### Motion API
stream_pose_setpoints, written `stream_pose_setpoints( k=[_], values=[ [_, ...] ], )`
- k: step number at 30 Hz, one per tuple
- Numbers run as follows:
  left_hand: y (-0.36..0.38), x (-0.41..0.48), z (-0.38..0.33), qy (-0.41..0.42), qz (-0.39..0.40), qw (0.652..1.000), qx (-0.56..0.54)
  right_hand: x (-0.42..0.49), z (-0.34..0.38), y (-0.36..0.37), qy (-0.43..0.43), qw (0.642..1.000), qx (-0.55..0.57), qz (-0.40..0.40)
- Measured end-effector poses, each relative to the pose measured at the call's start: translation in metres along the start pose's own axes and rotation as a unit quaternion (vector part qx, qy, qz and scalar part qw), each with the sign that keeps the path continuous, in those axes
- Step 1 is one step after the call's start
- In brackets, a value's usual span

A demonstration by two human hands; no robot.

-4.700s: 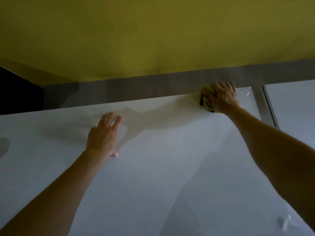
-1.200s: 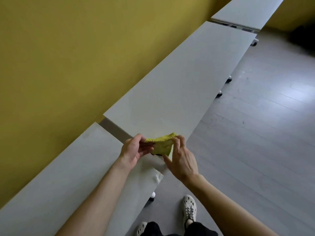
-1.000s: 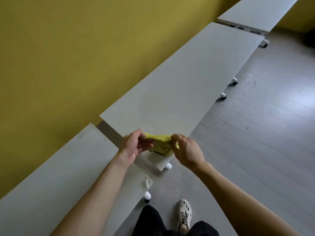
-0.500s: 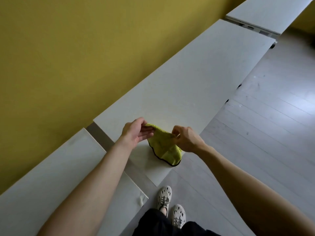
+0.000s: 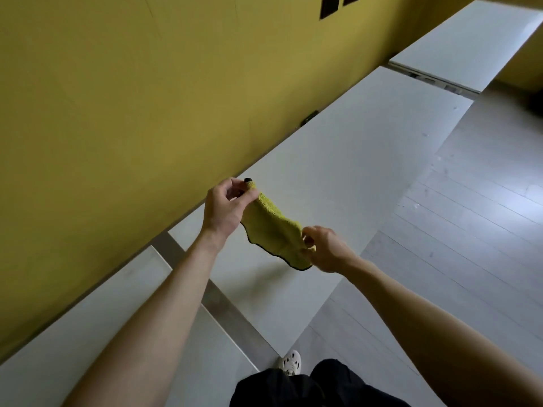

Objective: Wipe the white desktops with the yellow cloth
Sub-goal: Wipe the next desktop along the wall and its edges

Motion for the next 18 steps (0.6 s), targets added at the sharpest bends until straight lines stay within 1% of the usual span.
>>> stream_pose_setpoints(
  k=[1, 2, 4, 5, 6, 8, 9, 11, 14, 18],
  values=[
    [0.000, 0.002, -0.003, 0.014, 0.008, 1.000, 0.016, 0.000, -0.005, 0.007, 0.014, 1.000, -0.018, 0.006],
    [-0.001, 0.005, -0.004, 0.023, 0.011, 0.999, 0.024, -0.001, -0.011, 0.006, 0.035, 0.999, -0.013, -0.014],
    [-0.011, 0.008, -0.006, 0.026, 0.002, 1.000, 0.011, -0.002, -0.022, -0.005, 0.081, 0.992, 0.051, -0.078],
    [-0.017, 0.010, -0.008, 0.027, 0.000, 1.000, 0.005, -0.001, -0.022, -0.003, 0.086, 0.990, 0.073, -0.081],
    [-0.020, 0.010, -0.010, 0.034, 0.008, 0.999, 0.008, 0.001, -0.017, 0.006, 0.077, 0.992, 0.083, -0.054],
    [-0.019, 0.008, -0.019, 0.060, 0.038, 0.997, 0.039, 0.005, 0.001, 0.046, 0.049, 0.996, 0.068, 0.041],
    [-0.019, 0.006, -0.026, 0.073, 0.048, 0.995, 0.050, 0.007, 0.011, 0.061, 0.040, 0.995, 0.057, 0.064],
    [-0.026, 0.004, -0.037, 0.089, 0.039, 0.994, 0.050, 0.014, 0.027, 0.075, 0.030, 0.997, 0.050, 0.057],
    [-0.042, 0.003, -0.049, 0.089, 0.017, 0.996, 0.014, 0.021, 0.037, 0.085, 0.042, 0.995, 0.090, 0.031],
    [-0.053, -0.003, -0.061, 0.088, 0.026, 0.995, -0.035, 0.021, 0.032, 0.083, 0.104, 0.981, 0.160, -0.016]
  ],
)
Point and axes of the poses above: each hand's wrist, its own x-axis towards the middle knuckle, its own y-axis out of the palm, z = x × y, the point moved 10 cm from there along x, towards the middle knuckle, and after that the axes turned 1 degree about y, right-handed, at the moved point
